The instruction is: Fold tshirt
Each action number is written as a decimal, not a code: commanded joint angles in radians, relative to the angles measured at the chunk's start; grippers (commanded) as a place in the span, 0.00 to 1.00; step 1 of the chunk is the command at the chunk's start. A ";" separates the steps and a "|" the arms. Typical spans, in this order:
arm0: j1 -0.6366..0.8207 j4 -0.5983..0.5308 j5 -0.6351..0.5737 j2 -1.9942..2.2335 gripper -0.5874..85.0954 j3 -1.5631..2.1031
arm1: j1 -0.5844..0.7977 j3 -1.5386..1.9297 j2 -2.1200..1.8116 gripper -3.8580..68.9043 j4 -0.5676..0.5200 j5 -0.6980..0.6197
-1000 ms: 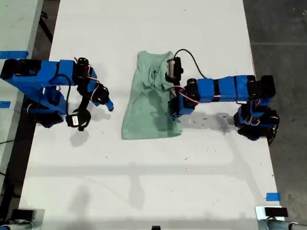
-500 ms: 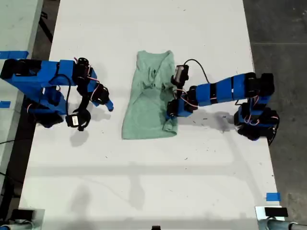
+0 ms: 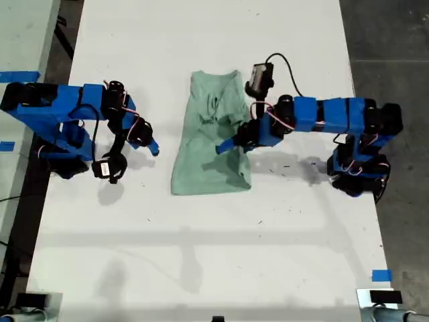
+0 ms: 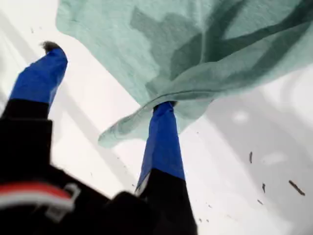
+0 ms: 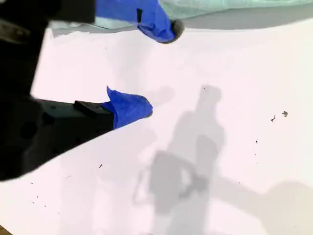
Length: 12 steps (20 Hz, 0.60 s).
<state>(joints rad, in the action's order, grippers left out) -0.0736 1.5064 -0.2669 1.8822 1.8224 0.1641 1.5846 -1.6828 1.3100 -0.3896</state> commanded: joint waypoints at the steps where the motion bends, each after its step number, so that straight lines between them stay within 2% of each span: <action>1: -0.011 -0.009 0.003 0.031 0.22 -0.061 | -0.021 -0.069 -0.202 0.51 0.153 -0.014; 2: -0.011 -0.011 -0.003 0.021 0.11 -0.077 | -0.020 -0.038 -0.256 0.51 0.196 -0.006; 3: -0.006 -0.008 0.003 0.014 0.05 -0.091 | -0.018 0.003 -0.311 0.51 0.225 0.003; 4: -0.003 -0.017 0.003 0.011 0.04 -0.103 | -0.018 0.058 -0.370 0.51 0.235 0.012; 7: 0.005 -0.009 -0.005 -0.043 0.26 -0.184 | -0.023 0.169 -0.472 0.51 0.229 0.026; 12: 0.006 -0.006 -0.023 -0.133 0.27 -0.281 | -0.018 0.232 -0.534 0.50 0.218 0.028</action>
<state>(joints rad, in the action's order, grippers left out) -0.0736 1.4987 -0.2792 1.7549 1.6183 0.1565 1.8208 -2.1629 1.5386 -0.3712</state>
